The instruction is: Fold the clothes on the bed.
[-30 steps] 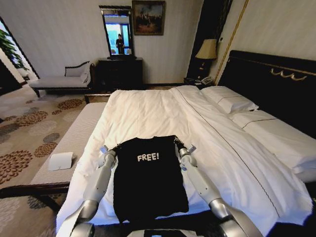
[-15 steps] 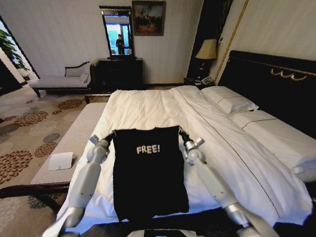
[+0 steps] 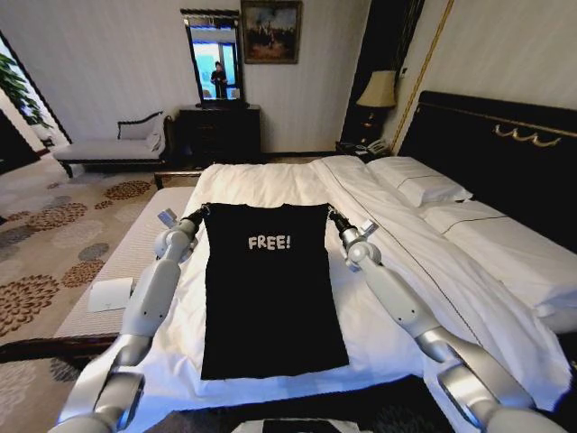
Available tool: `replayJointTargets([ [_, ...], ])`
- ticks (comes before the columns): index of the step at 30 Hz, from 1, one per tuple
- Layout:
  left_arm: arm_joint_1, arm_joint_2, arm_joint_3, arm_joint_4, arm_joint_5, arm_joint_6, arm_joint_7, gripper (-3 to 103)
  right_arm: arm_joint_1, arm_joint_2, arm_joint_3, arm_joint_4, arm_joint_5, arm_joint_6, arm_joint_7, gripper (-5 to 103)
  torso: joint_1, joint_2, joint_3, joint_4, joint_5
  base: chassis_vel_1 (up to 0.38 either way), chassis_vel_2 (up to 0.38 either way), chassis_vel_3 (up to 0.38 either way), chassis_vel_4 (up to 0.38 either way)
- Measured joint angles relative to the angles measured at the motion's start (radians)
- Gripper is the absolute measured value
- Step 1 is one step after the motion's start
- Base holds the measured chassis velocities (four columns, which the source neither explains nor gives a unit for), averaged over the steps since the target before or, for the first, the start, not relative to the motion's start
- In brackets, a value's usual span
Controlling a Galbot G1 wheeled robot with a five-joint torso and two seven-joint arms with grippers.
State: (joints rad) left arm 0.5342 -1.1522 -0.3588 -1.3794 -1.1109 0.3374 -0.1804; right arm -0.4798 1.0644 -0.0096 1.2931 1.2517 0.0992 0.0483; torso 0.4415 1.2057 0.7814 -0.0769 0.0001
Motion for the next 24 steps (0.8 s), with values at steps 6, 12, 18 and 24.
replayJointTargets([
  [6, 0.128, 0.036, -0.044, -0.14, -0.035, 0.005, -0.016, 2, -0.101, -0.058, 0.034, 0.125, -0.001, 0.006, 0.034, 0, 0.0, 0.0, 0.0, -0.0002, 0.0, 0.0, 0.0, 0.0, 0.0],
  [12, 0.395, 0.067, -0.129, -0.352, -0.046, 0.013, -0.03, 2, -0.309, -0.141, 0.063, 0.294, -0.018, 0.012, 0.093, 0, 0.0, 0.0, 0.0, -0.0001, -0.0003, 0.0, 0.0, 0.0, 0.0],
  [18, 0.635, 0.023, -0.192, -0.484, 0.031, 0.02, -0.037, 2, -0.5, -0.159, 0.092, 0.362, -0.104, 0.012, 0.183, 0, -0.001, 0.0, -0.001, -0.0001, -0.0001, 0.0, 0.0, 0.0, 0.0],
  [24, 0.805, -0.016, -0.207, -0.536, 0.133, 0.041, -0.048, 2, -0.634, -0.156, 0.121, 0.395, -0.16, 0.009, 0.238, 0, 0.0, 0.0, 0.0, -0.0002, -0.0001, 0.0, 0.0, 0.0, 0.0],
])
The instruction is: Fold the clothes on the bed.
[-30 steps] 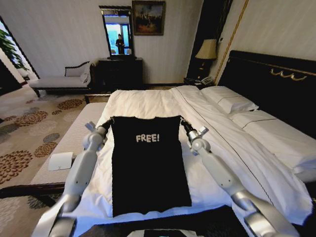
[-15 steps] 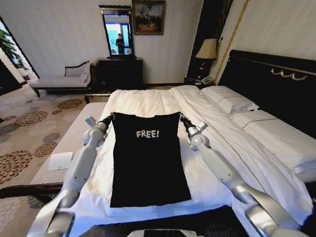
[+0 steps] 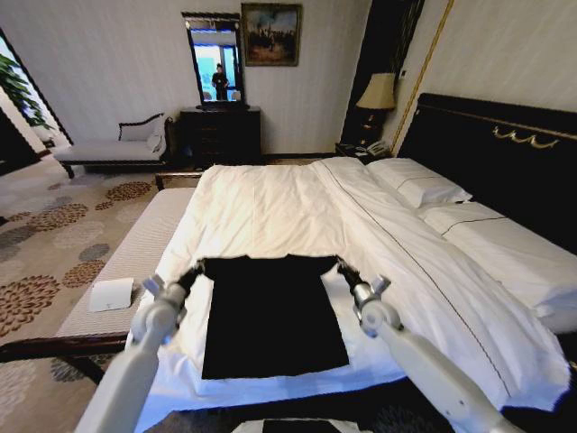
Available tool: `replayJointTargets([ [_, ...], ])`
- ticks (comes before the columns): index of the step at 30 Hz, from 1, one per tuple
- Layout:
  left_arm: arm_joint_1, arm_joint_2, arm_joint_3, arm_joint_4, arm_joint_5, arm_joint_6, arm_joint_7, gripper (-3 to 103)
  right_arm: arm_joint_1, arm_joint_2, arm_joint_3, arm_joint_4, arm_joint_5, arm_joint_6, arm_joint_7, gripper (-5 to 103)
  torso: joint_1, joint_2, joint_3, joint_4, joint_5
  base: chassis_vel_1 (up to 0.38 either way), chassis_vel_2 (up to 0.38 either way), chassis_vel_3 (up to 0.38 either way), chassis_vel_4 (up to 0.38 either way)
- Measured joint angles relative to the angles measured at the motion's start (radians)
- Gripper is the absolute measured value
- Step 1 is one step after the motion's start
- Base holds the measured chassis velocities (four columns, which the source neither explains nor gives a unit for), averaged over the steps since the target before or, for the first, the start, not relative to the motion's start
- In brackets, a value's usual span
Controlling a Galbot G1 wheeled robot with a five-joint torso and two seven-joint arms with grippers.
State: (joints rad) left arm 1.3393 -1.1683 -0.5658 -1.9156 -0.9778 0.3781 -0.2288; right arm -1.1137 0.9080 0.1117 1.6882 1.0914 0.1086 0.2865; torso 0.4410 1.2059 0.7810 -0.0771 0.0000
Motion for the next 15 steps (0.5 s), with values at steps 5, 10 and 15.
replayJointTargets([
  [5, 0.117, -0.012, -0.019, -0.026, 0.07, 0.005, 0.019, 2, -0.137, 0.001, 0.013, 0.043, -0.063, 0.0, 0.018, 0, 0.0, 0.0, 0.0, 0.0, 0.0, 0.0, 0.0, 0.0, 0.0],
  [10, 0.177, -0.037, -0.03, -0.026, 0.132, -0.001, 0.042, 2, -0.213, 0.016, 0.015, 0.047, -0.113, 0.004, 0.052, 0, 0.0, 0.0, 0.0, 0.0, 0.0, 0.0, 0.0, 0.0, 0.0],
  [15, 0.197, -0.056, -0.032, -0.018, 0.166, -0.005, 0.05, 2, -0.236, 0.029, 0.021, 0.045, -0.131, 0.002, 0.089, 0, 0.0, 0.0, 0.0, 0.0001, 0.0, 0.0, 0.0, 0.0, 0.0],
])
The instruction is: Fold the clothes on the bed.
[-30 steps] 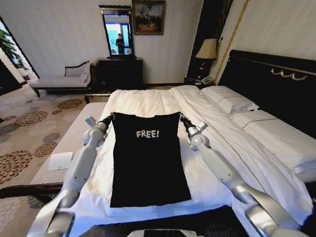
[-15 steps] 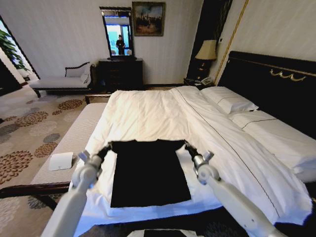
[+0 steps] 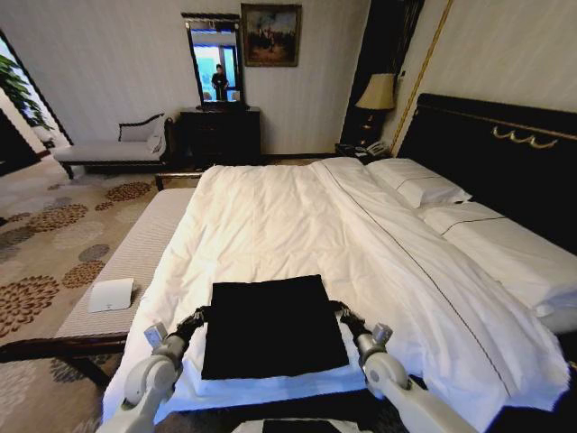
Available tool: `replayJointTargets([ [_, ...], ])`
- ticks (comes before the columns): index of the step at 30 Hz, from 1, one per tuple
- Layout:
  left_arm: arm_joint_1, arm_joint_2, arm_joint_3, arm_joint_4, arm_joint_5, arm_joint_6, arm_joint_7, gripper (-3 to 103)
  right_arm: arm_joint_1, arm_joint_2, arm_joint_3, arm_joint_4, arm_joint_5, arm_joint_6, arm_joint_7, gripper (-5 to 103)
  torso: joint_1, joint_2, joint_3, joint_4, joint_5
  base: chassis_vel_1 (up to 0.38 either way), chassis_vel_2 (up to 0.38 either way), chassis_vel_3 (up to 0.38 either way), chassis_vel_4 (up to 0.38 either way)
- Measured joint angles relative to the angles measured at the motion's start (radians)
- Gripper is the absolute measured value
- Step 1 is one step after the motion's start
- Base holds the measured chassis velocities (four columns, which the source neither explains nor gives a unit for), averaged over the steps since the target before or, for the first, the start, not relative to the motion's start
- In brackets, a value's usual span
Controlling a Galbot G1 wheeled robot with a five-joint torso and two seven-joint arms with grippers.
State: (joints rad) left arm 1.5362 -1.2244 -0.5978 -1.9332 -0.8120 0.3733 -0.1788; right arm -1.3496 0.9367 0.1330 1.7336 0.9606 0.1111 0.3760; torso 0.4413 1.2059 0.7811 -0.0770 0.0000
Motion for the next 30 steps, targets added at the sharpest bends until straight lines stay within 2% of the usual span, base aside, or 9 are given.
replayJointTargets([
  [10, 0.068, -0.028, -0.041, -0.074, 0.004, 0.019, -0.002, 2, -0.083, 0.001, 0.019, 0.069, -0.041, 0.005, 0.015, 0, 0.0, 0.0, 0.0, -0.0001, 0.0001, 0.0, 0.0, 0.0, 0.0],
  [19, 0.1, -0.043, -0.023, -0.067, 0.038, 0.016, 0.0, 1, -0.087, 0.024, 0.019, 0.054, -0.101, 0.004, 0.057, 0, 0.0, 0.0, 0.0, 0.0, 0.0, 0.0, 0.0, 0.0, 0.0],
  [21, 0.102, -0.051, -0.026, -0.065, 0.043, 0.015, -0.004, 12, -0.085, 0.039, 0.017, 0.056, -0.139, -0.023, 0.124, -3, 0.0, 0.0, 0.0, 0.0001, 0.0, 0.0, 0.0, 0.0, 0.0],
  [22, 0.104, -0.052, -0.031, -0.068, 0.043, 0.016, -0.004, 12, -0.088, 0.044, 0.019, 0.063, -0.147, -0.038, 0.147, 2, 0.0, 0.0, 0.0, -0.0001, -0.0001, 0.0, 0.0, 0.0, 0.0],
  [24, 0.114, -0.053, -0.048, -0.088, 0.042, 0.018, 0.002, 23, -0.101, 0.058, 0.029, 0.089, -0.15, -0.061, 0.184, 13, 0.0, 0.0, 0.0, -0.0001, -0.0001, 0.0, 0.0, 0.0, 0.0],
  [25, 0.114, -0.053, -0.048, -0.088, 0.042, 0.018, 0.002, 23, -0.101, 0.058, 0.029, 0.089, -0.15, -0.061, 0.184, 13, 0.0, 0.0, 0.0, -0.0001, -0.0001, 0.0, 0.0, 0.0, 0.0],
  [26, 0.121, -0.053, -0.058, -0.099, 0.041, 0.018, 0.009, 28, -0.109, 0.064, 0.039, 0.107, -0.148, -0.07, 0.198, 13, 0.0, 0.0, 0.0, -0.0001, 0.0, 0.0, 0.0, 0.0, 0.0],
  [29, 0.131, -0.05, -0.102, -0.124, 0.029, 0.012, 0.03, 39, -0.133, 0.081, 0.07, 0.162, -0.128, -0.089, 0.229, 30, 0.0, 0.0, 0.0, 0.0, -0.0002, 0.0, 0.0, 0.0, 0.0],
  [30, 0.131, -0.05, -0.102, -0.124, 0.029, 0.012, 0.03, 39, -0.133, 0.081, 0.07, 0.162, -0.128, -0.089, 0.229, 30, 0.0, 0.0, 0.0, 0.0, -0.0002, 0.0, 0.0, 0.0, 0.0],
])
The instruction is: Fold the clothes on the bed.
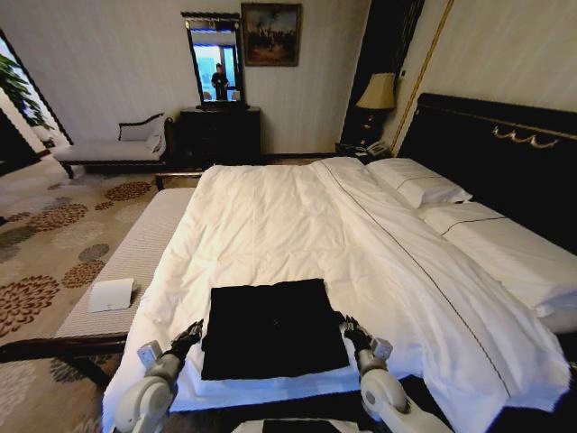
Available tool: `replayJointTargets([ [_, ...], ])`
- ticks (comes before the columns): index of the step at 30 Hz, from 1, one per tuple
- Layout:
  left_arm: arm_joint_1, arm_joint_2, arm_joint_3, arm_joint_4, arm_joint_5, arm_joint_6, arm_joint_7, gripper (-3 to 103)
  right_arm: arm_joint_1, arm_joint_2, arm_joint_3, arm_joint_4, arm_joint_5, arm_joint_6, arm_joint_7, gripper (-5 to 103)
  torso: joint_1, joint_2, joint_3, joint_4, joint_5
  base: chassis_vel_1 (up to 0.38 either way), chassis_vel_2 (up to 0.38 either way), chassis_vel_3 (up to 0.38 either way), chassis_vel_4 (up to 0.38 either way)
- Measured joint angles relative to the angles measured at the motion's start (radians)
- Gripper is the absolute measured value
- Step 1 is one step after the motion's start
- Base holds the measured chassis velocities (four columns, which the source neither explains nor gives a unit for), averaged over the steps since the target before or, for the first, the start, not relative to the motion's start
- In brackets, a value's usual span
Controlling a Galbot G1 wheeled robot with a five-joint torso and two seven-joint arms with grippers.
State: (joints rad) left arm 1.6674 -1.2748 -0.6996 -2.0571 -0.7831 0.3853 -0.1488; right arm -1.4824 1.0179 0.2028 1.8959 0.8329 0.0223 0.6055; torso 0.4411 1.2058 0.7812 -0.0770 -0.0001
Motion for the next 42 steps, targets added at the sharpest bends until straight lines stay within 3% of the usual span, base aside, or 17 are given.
replayJointTargets([
  [4, -0.095, 0.026, -0.047, 0.042, -0.074, -0.001, -0.031, 60, -0.009, 0.032, 0.031, 0.045, 0.017, -0.011, 0.018, 46, 0.0, 0.0, 0.0, 0.0, -0.0002, 0.0, 0.0, 0.0, 0.0],
  [6, -0.127, 0.03, -0.044, 0.063, -0.093, 0.001, -0.047, 60, -0.004, 0.047, 0.036, 0.044, 0.009, -0.012, 0.019, 51, 0.0, 0.0, 0.0, -0.0002, -0.0001, 0.0, 0.0, 0.0, 0.0],
  [8, -0.201, 0.034, -0.013, 0.129, -0.117, 0.004, -0.069, 72, 0.013, 0.09, 0.044, 0.033, -0.005, -0.009, 0.02, 62, 0.0, 0.0, 0.0, -0.0003, 0.0, 0.0, 0.0, 0.0, 0.0],
  [10, -0.248, 0.024, 0.008, 0.187, -0.12, -0.002, -0.065, 82, 0.044, 0.129, 0.038, 0.012, -0.005, -0.009, 0.022, 62, 0.0, 0.0, 0.0, -0.0006, -0.0003, 0.0, 0.0, 0.0, 0.0],
  [11, -0.248, 0.024, 0.008, 0.187, -0.12, -0.002, -0.065, 82, 0.044, 0.129, 0.038, 0.012, -0.005, -0.009, 0.022, 62, 0.0, 0.0, 0.0, -0.0006, -0.0003, 0.0, 0.0, 0.0, 0.0],
  [12, -0.264, 0.012, 0.011, 0.212, -0.123, -0.009, -0.061, 82, 0.06, 0.142, 0.03, 0.0, -0.005, -0.009, 0.022, 73, 0.0, 0.0, 0.0, -0.0004, 0.0, 0.0, 0.0, 0.0, 0.0],
  [15, -0.334, -0.045, 0.029, 0.31, -0.162, -0.043, -0.037, 97, 0.1, 0.176, 0.006, -0.034, 0.002, -0.009, 0.018, 89, 0.0, 0.0, 0.0, 0.0007, 0.0001, 0.0, 0.0, 0.0, 0.0],
  [22, -0.431, -0.116, 0.068, 0.427, -0.19, -0.07, 0.005, 102, 0.098, 0.164, 0.005, -0.066, 0.006, -0.008, 0.009, 100, 0.0, 0.0, 0.0, -0.0003, 0.0001, 0.0, 0.0, 0.0, 0.0],
  [28, -0.483, -0.146, 0.079, 0.496, -0.195, -0.091, 0.028, 95, 0.107, 0.17, 0.004, -0.088, 0.01, -0.005, 0.008, 100, 0.0, 0.0, 0.0, -0.0001, 0.0001, 0.0, 0.0, 0.0, 0.0],
  [30, -0.493, -0.151, 0.079, 0.504, -0.203, -0.095, 0.032, 85, 0.113, 0.172, 0.0, -0.097, 0.01, -0.005, 0.007, 100, 0.0, 0.0, 0.0, -0.0001, 0.0002, 0.0, 0.0, 0.0, 0.0],
  [33, -0.495, -0.155, 0.08, 0.497, -0.214, -0.095, 0.033, 80, 0.117, 0.173, -0.003, -0.105, 0.01, -0.005, 0.006, 100, 0.0, 0.0, 0.0, -0.0001, 0.0002, 0.0, 0.0, 0.0, 0.0],
  [42, -0.485, -0.16, 0.113, 0.469, -0.201, -0.085, 0.044, 90, 0.125, 0.171, -0.005, -0.136, 0.011, -0.003, 0.003, 100, 0.0, 0.0, 0.0, -0.0001, 0.0001, 0.0, 0.0, 0.0, 0.0],
])
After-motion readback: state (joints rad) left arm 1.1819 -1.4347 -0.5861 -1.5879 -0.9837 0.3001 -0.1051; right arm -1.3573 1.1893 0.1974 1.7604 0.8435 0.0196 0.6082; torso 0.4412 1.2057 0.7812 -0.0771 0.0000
